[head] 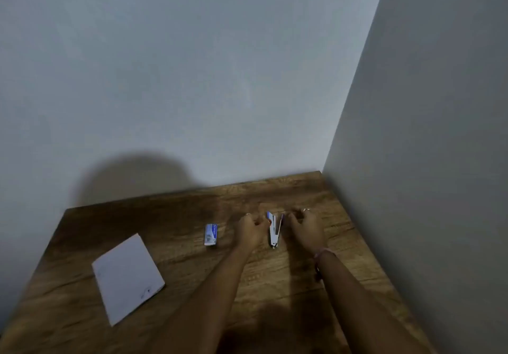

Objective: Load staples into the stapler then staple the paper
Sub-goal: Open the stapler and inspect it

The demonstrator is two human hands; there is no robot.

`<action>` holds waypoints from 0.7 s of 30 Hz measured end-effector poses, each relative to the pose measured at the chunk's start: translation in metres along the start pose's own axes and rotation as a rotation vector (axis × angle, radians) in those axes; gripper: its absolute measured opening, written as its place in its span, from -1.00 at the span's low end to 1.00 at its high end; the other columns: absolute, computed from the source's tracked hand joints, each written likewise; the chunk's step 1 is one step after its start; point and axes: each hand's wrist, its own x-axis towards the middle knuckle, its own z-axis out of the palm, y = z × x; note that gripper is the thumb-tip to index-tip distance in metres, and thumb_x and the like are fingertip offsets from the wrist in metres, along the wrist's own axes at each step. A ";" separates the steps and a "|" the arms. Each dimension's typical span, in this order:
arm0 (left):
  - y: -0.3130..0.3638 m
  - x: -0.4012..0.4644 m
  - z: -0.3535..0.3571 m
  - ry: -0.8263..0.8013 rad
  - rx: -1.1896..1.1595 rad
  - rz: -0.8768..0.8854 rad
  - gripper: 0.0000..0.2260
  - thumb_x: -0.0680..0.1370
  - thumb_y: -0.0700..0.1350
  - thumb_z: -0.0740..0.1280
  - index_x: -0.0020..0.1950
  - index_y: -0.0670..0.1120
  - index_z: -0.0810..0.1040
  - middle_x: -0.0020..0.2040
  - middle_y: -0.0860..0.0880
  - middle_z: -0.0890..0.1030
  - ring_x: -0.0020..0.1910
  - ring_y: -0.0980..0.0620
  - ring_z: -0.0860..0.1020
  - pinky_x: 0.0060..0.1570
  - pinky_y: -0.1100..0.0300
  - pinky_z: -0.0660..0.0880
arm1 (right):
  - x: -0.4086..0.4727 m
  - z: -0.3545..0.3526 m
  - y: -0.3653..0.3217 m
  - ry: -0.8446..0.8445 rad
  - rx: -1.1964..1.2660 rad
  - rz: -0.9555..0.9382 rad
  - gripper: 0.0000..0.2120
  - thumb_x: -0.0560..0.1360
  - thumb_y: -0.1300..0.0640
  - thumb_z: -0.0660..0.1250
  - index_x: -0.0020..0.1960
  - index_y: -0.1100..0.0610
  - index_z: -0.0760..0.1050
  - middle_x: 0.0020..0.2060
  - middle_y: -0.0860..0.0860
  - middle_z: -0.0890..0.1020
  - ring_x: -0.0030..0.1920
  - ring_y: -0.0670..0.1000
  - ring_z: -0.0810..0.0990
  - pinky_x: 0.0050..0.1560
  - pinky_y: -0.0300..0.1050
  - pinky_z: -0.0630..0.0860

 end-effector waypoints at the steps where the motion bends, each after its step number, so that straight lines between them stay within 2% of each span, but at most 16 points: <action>1: -0.002 0.002 0.003 -0.024 -0.029 -0.017 -0.82 0.50 -0.09 0.39 -0.14 -0.22 0.61 -0.15 -0.15 0.66 -0.09 -0.07 0.60 -0.05 0.09 0.50 | 0.002 0.004 0.001 -0.016 0.038 0.024 -0.72 0.53 0.17 0.30 0.19 0.26 0.55 0.09 0.17 0.63 0.12 0.12 0.59 0.20 -0.01 0.48; 4: -0.004 0.005 0.012 -0.035 -0.069 -0.053 -0.78 0.49 -0.13 0.41 0.03 -0.26 0.64 -0.04 -0.18 0.68 -0.05 -0.08 0.63 -0.06 0.11 0.52 | 0.004 0.010 -0.003 -0.057 0.000 0.073 -0.78 0.50 0.15 0.33 0.06 0.26 0.61 -0.04 0.17 0.67 0.01 0.13 0.62 0.04 -0.07 0.50; 6: -0.006 0.006 0.017 -0.040 -0.096 -0.039 -0.79 0.48 -0.18 0.41 0.05 -0.26 0.64 -0.04 -0.20 0.68 -0.08 -0.08 0.65 -0.07 0.09 0.55 | 0.008 0.015 -0.004 -0.065 -0.035 0.091 -0.82 0.49 0.15 0.33 -0.08 0.26 0.62 -0.13 0.19 0.68 -0.09 0.13 0.62 -0.11 -0.11 0.47; 9: -0.009 0.006 0.019 -0.068 -0.112 -0.015 -0.84 0.48 -0.23 0.40 0.04 -0.21 0.65 -0.09 -0.19 0.69 -0.16 -0.06 0.65 -0.12 0.04 0.59 | 0.013 0.018 -0.008 -0.092 -0.046 0.139 -0.82 0.44 0.19 0.35 -0.18 0.32 0.60 -0.24 0.22 0.67 -0.21 0.14 0.63 -0.16 0.02 0.57; 11: -0.012 0.005 0.019 -0.083 -0.128 0.003 -0.86 0.48 -0.24 0.39 0.02 -0.18 0.65 -0.11 -0.16 0.69 -0.22 0.01 0.64 -0.13 0.03 0.58 | 0.015 0.020 -0.009 -0.138 -0.074 0.172 -0.88 0.41 0.23 0.36 -0.18 0.30 0.61 -0.24 0.20 0.67 -0.21 0.11 0.64 -0.12 0.04 0.61; 13: -0.014 0.003 0.019 -0.094 -0.160 -0.005 -0.84 0.48 -0.22 0.40 0.04 -0.16 0.64 -0.12 -0.08 0.68 -0.25 0.12 0.60 -0.22 0.13 0.56 | 0.014 0.021 -0.010 -0.152 -0.058 0.200 -0.92 0.39 0.26 0.40 -0.13 0.26 0.60 -0.21 0.13 0.67 -0.18 0.07 0.65 -0.10 -0.01 0.61; 15: -0.013 0.000 0.017 -0.099 -0.217 -0.008 -0.84 0.50 -0.21 0.38 0.07 -0.15 0.61 -0.07 -0.04 0.67 -0.22 0.20 0.58 -0.33 0.36 0.47 | 0.010 0.017 -0.015 -0.105 0.010 0.180 -0.86 0.39 0.25 0.44 -0.07 0.22 0.56 -0.19 0.03 0.63 -0.19 -0.01 0.60 -0.19 -0.20 0.55; 17: -0.006 -0.006 0.012 -0.110 -0.340 0.021 -0.83 0.52 -0.25 0.35 0.11 -0.15 0.58 0.01 -0.10 0.66 -0.19 0.18 0.59 -0.35 0.42 0.48 | 0.004 0.007 -0.024 -0.055 0.094 0.135 -0.82 0.39 0.25 0.44 -0.04 0.19 0.53 -0.15 0.01 0.63 -0.16 -0.04 0.59 -0.21 -0.29 0.50; 19: 0.007 -0.014 0.003 -0.100 -0.471 0.076 -0.80 0.53 -0.28 0.34 0.14 -0.18 0.56 0.04 -0.12 0.65 -0.14 0.12 0.61 -0.24 0.35 0.54 | -0.004 -0.007 -0.040 -0.037 0.244 0.103 -0.78 0.40 0.28 0.42 0.04 0.20 0.53 -0.12 0.07 0.66 -0.11 0.01 0.64 -0.11 -0.14 0.61; 21: 0.023 -0.022 -0.010 -0.051 -0.582 0.151 -0.82 0.52 -0.30 0.34 0.11 -0.17 0.55 0.00 -0.10 0.64 -0.12 0.15 0.60 -0.15 0.34 0.53 | -0.012 -0.024 -0.059 -0.023 0.436 0.067 -0.75 0.43 0.31 0.40 0.09 0.24 0.51 -0.15 0.14 0.66 -0.16 0.04 0.65 -0.17 -0.05 0.64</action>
